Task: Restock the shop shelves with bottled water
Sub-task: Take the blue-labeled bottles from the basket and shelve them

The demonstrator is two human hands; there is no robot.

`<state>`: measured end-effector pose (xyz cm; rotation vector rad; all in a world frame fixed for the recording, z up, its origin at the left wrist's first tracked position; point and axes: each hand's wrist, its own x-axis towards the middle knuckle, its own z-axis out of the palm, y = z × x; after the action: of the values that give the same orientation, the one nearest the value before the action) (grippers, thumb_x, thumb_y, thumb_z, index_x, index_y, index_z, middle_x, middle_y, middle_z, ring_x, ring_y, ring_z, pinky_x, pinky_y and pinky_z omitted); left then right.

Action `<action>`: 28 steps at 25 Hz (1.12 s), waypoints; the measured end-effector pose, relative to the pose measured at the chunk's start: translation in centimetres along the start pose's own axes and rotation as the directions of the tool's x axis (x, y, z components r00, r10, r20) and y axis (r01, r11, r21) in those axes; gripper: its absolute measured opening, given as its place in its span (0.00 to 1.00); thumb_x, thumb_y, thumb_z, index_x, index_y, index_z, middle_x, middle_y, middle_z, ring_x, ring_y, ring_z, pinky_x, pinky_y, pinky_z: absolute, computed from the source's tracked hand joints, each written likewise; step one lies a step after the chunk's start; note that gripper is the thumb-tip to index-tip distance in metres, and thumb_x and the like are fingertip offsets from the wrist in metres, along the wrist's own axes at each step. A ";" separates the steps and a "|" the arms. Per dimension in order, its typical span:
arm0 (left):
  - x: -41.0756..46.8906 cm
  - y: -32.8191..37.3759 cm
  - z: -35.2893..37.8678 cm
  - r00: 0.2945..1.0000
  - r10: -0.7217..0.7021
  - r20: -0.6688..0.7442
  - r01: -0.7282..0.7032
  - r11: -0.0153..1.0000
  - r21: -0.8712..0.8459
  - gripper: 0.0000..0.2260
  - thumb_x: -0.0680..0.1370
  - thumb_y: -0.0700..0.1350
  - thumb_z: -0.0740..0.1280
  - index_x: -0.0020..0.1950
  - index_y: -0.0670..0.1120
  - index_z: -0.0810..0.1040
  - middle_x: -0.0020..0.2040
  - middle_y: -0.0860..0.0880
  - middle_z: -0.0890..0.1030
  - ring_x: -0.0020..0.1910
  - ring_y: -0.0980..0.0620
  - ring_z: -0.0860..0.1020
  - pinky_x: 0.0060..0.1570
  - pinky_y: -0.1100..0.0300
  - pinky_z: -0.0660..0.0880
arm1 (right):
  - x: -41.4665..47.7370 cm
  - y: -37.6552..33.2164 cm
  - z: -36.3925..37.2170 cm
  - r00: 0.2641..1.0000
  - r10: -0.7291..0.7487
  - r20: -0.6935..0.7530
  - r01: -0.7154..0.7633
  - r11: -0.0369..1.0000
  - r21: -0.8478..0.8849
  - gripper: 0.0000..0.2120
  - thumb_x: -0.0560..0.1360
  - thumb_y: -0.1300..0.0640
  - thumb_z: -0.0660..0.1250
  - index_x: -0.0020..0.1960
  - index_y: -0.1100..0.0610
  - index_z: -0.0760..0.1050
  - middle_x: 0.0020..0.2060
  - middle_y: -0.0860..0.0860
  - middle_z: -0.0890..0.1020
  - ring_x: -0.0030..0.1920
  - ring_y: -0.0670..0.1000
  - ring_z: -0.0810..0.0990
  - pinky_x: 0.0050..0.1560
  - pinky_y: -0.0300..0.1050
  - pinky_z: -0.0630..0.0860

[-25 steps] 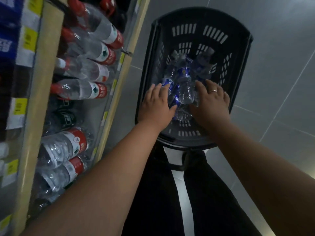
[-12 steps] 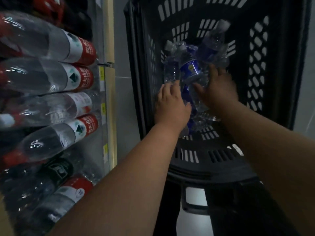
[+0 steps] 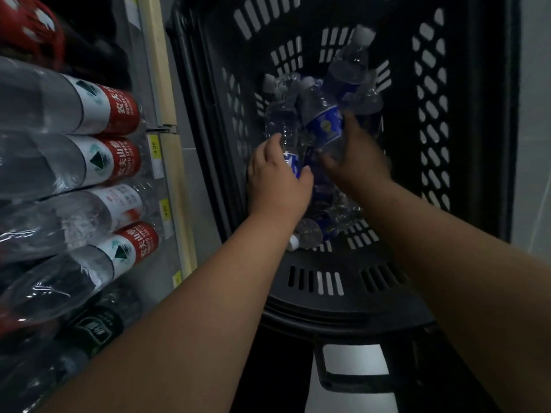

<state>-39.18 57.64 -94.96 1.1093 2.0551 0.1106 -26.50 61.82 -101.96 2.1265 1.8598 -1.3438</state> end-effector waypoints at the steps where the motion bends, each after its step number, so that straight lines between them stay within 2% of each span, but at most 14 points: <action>1: -0.1 0.1 -0.1 1.000 -0.001 0.008 0.001 1.000 0.008 0.32 0.77 0.47 0.67 0.77 0.44 0.58 0.75 0.44 0.62 0.73 0.45 0.63 0.72 0.52 0.62 | -1.1 0.4 -0.7 0.999 0.046 -0.028 -0.045 0.999 0.021 0.37 0.73 0.49 0.70 0.76 0.46 0.54 0.64 0.53 0.75 0.61 0.54 0.76 0.54 0.51 0.75; 5: 0.9 0.3 0.2 0.998 -0.031 0.053 0.028 0.998 0.058 0.32 0.78 0.47 0.67 0.78 0.45 0.56 0.76 0.44 0.61 0.73 0.44 0.62 0.71 0.54 0.61 | -5.7 2.3 -3.5 0.981 0.179 -0.073 -0.159 0.962 0.221 0.40 0.72 0.48 0.72 0.76 0.43 0.52 0.65 0.48 0.74 0.60 0.49 0.75 0.56 0.55 0.77; 9: 3.2 0.3 2.3 0.992 -0.089 0.084 0.085 0.995 0.053 0.34 0.77 0.48 0.68 0.78 0.45 0.55 0.76 0.43 0.60 0.73 0.42 0.62 0.71 0.50 0.64 | -8.0 3.0 -4.2 0.980 0.193 -0.049 -0.168 0.934 0.314 0.41 0.72 0.50 0.73 0.77 0.44 0.51 0.66 0.47 0.73 0.57 0.42 0.72 0.55 0.46 0.72; 13: 6.1 1.4 4.1 1.000 0.016 0.005 -0.016 0.992 0.128 0.33 0.78 0.51 0.68 0.78 0.45 0.56 0.78 0.43 0.56 0.77 0.43 0.54 0.74 0.50 0.58 | -7.9 4.0 -3.2 0.978 0.198 -0.069 -0.159 0.917 0.367 0.43 0.72 0.49 0.74 0.77 0.44 0.51 0.67 0.47 0.73 0.60 0.45 0.74 0.55 0.44 0.72; 14: 7.2 2.3 4.3 0.999 0.052 -0.011 -0.051 0.993 0.110 0.33 0.78 0.51 0.68 0.78 0.46 0.56 0.78 0.43 0.56 0.77 0.43 0.54 0.74 0.49 0.58 | -7.8 4.1 -2.9 0.977 0.200 -0.076 -0.158 0.915 0.372 0.43 0.71 0.49 0.73 0.77 0.44 0.51 0.67 0.46 0.73 0.61 0.44 0.74 0.56 0.44 0.71; 17: 10.7 5.0 5.4 0.997 0.079 0.019 -0.078 0.996 -0.047 0.35 0.76 0.51 0.70 0.77 0.46 0.57 0.76 0.42 0.60 0.73 0.43 0.63 0.70 0.49 0.65 | -7.4 4.4 -2.7 0.970 0.215 -0.115 -0.155 0.907 0.392 0.43 0.71 0.46 0.73 0.77 0.44 0.51 0.70 0.46 0.70 0.67 0.47 0.72 0.65 0.52 0.71; 18: 11.7 5.6 6.2 0.996 0.082 0.028 -0.079 0.993 -0.083 0.35 0.75 0.50 0.71 0.77 0.46 0.58 0.75 0.42 0.63 0.72 0.43 0.65 0.69 0.49 0.67 | -7.3 4.6 -2.7 0.966 0.225 -0.127 -0.155 0.897 0.413 0.42 0.71 0.47 0.73 0.77 0.44 0.52 0.71 0.47 0.70 0.68 0.48 0.71 0.66 0.51 0.70; 22: 14.2 6.3 9.4 1.000 -0.013 -0.018 0.009 0.977 -0.214 0.39 0.69 0.56 0.75 0.74 0.48 0.61 0.69 0.43 0.72 0.68 0.42 0.71 0.66 0.47 0.70 | -7.1 5.0 -2.4 0.955 0.254 -0.152 -0.143 0.846 0.513 0.41 0.71 0.51 0.73 0.77 0.46 0.54 0.70 0.44 0.69 0.64 0.39 0.68 0.58 0.28 0.63; 23: 14.4 6.1 9.9 0.998 -0.042 -0.051 0.028 0.967 -0.254 0.38 0.68 0.56 0.76 0.73 0.49 0.63 0.68 0.44 0.74 0.66 0.42 0.72 0.65 0.47 0.71 | -7.1 5.0 -2.2 0.956 0.251 -0.150 -0.139 0.842 0.521 0.41 0.71 0.51 0.73 0.76 0.45 0.54 0.70 0.44 0.69 0.64 0.38 0.68 0.57 0.27 0.63; 24: 14.5 6.0 10.2 0.996 -0.047 -0.077 0.023 0.958 -0.286 0.37 0.68 0.55 0.76 0.71 0.48 0.64 0.66 0.45 0.76 0.65 0.44 0.74 0.63 0.49 0.73 | -7.0 5.1 -2.1 0.957 0.247 -0.154 -0.132 0.840 0.526 0.41 0.71 0.50 0.73 0.76 0.45 0.53 0.70 0.44 0.69 0.65 0.40 0.69 0.60 0.31 0.65; 26: 13.9 5.7 10.0 0.996 -0.004 -0.092 -0.027 0.943 -0.331 0.32 0.70 0.51 0.76 0.68 0.45 0.66 0.62 0.45 0.78 0.60 0.47 0.76 0.59 0.57 0.74 | -7.0 5.0 -2.1 0.954 0.251 -0.162 -0.131 0.838 0.529 0.42 0.72 0.49 0.73 0.77 0.45 0.52 0.72 0.46 0.68 0.69 0.45 0.69 0.69 0.46 0.67; 28: 12.9 5.5 8.5 0.993 0.054 -0.100 -0.087 0.931 -0.355 0.29 0.72 0.48 0.76 0.67 0.43 0.66 0.60 0.46 0.78 0.57 0.50 0.77 0.54 0.61 0.74 | -7.3 4.4 -2.3 0.959 0.241 -0.149 -0.132 0.845 0.518 0.42 0.72 0.49 0.72 0.78 0.48 0.52 0.73 0.47 0.67 0.71 0.47 0.67 0.72 0.53 0.65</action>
<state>-33.81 68.27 -106.17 0.9605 1.9691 0.5595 -21.01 55.87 -98.36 2.7075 1.4016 -1.7716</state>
